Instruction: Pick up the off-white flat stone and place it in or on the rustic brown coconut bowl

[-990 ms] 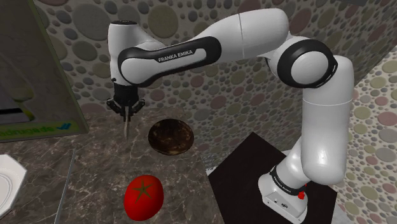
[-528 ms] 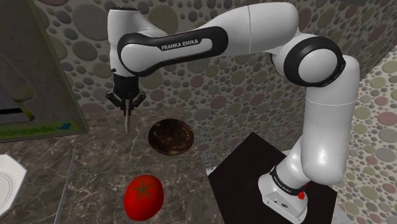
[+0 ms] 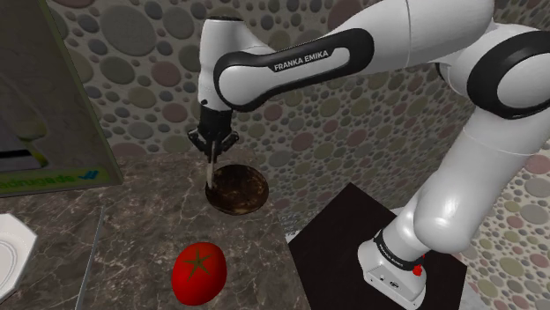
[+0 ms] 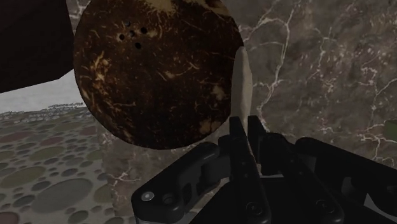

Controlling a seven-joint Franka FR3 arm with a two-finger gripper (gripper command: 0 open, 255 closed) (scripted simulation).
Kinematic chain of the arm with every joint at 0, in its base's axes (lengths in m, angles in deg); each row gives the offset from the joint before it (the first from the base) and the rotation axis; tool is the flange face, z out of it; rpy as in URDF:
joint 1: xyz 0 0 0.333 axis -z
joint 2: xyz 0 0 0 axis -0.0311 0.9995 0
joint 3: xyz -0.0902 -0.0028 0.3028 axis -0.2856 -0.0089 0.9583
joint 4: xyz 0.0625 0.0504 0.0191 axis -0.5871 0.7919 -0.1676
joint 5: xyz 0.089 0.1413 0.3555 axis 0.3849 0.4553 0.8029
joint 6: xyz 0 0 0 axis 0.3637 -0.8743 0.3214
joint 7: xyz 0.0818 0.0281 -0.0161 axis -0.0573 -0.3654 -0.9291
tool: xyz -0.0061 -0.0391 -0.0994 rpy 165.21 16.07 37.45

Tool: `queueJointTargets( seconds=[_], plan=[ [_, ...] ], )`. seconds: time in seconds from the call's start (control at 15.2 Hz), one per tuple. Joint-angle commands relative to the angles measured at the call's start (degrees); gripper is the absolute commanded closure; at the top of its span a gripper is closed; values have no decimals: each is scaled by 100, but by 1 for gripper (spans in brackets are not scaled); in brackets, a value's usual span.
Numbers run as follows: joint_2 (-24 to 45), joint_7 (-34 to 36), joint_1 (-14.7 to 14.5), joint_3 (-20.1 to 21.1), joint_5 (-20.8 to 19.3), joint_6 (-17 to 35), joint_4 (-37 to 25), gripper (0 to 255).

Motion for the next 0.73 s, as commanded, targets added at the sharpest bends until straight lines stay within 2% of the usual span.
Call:
queueJointTargets(
  seconds=[0.0, 0.26, 0.66],
  plan=[
    [-481, -222, 118, 1, 240, 114, 576, 255],
    [-1380, -703, 252, -99, 691, 193, 1538, 255],
    [-1148, -699, 229, -81, 638, 662, 1786, 255]
  ],
)
